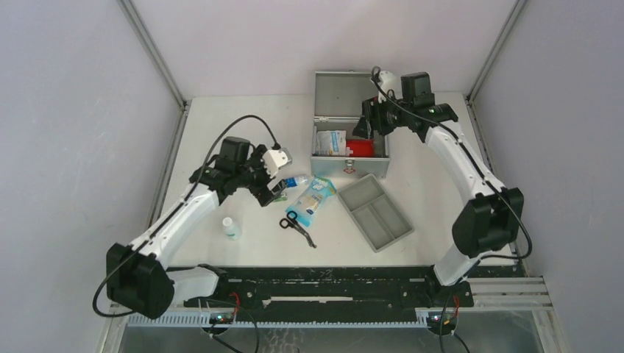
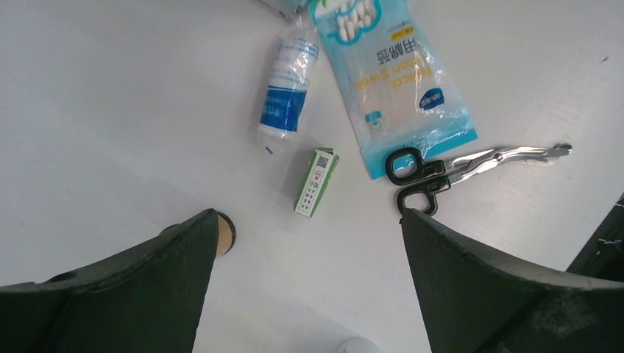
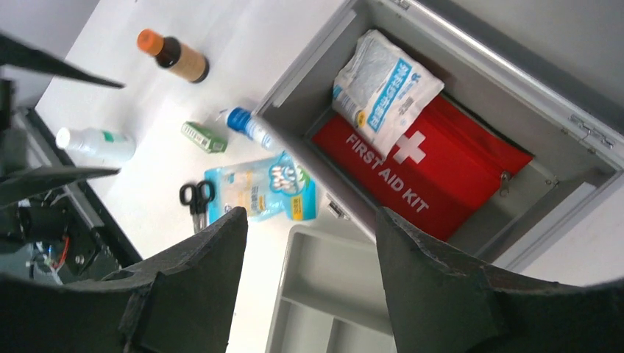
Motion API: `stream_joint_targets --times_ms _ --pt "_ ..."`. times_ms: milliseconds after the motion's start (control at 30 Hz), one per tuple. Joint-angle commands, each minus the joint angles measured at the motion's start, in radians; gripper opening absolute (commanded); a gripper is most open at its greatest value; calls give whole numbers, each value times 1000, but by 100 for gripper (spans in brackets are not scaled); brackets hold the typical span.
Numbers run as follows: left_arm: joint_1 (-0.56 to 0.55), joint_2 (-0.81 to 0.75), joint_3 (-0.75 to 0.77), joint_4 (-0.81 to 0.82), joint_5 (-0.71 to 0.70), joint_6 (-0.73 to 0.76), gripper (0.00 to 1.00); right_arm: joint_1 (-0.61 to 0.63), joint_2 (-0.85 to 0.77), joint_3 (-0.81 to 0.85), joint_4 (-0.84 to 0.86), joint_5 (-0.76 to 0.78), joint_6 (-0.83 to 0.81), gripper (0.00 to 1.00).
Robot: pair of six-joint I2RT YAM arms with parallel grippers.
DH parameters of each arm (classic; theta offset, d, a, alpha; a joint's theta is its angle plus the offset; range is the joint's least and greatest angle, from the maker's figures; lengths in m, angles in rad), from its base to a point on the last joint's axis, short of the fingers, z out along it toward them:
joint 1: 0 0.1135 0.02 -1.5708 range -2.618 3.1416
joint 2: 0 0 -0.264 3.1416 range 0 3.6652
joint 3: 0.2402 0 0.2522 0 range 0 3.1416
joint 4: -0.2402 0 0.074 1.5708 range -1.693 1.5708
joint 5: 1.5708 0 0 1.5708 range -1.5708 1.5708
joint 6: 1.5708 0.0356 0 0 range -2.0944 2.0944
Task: Organize the medicine kit
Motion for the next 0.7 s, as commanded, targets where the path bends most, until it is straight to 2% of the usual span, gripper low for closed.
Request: stream_joint_targets --times_ms 0,133,167,333,667 --pt "-47 77 -19 77 -88 6 96 -12 -136 -94 44 -81 -84 64" --pt "-120 159 -24 155 -134 -99 95 -22 -213 -206 101 -80 -60 64" --pt "-166 181 -21 170 -156 -126 96 -28 -227 -225 112 -80 -57 64" --pt "-278 303 24 199 -226 -236 96 -55 -262 -260 131 -57 -74 65" --pt "-352 519 137 235 -262 -331 95 -125 -313 -335 184 -85 -81 66"
